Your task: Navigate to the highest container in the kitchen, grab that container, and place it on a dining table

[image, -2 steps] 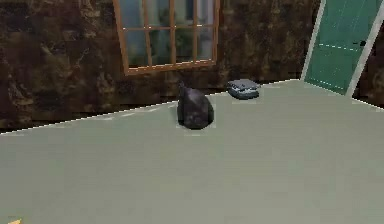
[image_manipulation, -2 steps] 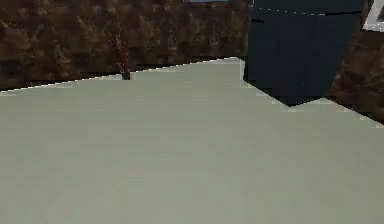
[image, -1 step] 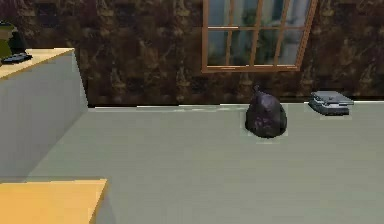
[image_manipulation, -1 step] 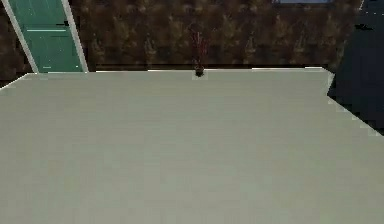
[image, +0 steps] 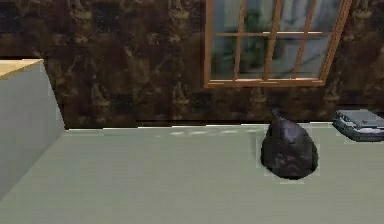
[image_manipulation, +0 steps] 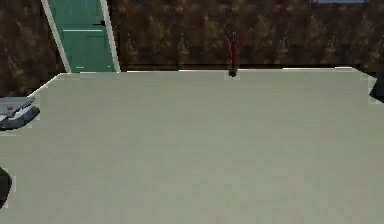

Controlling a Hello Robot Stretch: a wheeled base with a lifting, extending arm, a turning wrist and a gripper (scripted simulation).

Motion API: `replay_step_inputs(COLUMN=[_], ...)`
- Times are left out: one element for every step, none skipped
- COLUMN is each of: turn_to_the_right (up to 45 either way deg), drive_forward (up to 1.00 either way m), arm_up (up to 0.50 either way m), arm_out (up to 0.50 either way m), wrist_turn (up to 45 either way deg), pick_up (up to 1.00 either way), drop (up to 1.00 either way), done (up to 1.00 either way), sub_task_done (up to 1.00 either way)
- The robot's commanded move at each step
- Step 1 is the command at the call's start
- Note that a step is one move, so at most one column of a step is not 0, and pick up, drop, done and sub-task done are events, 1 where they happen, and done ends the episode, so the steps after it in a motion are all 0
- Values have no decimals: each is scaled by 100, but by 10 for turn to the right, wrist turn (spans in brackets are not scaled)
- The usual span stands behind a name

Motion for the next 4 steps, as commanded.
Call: replay_step_inputs(turn_to_the_right=[-420,0,-450,-30], drive_forward=[0,20,0,0], arm_up=[0,0,0,0], arm_out=[0,0,0,0], wrist_turn=[0,0,0,0], pick_up=[0,0,0,0], drop=[0,0,0,0], done=[0,0,0,0], sub_task_done=[0,0,0,0])
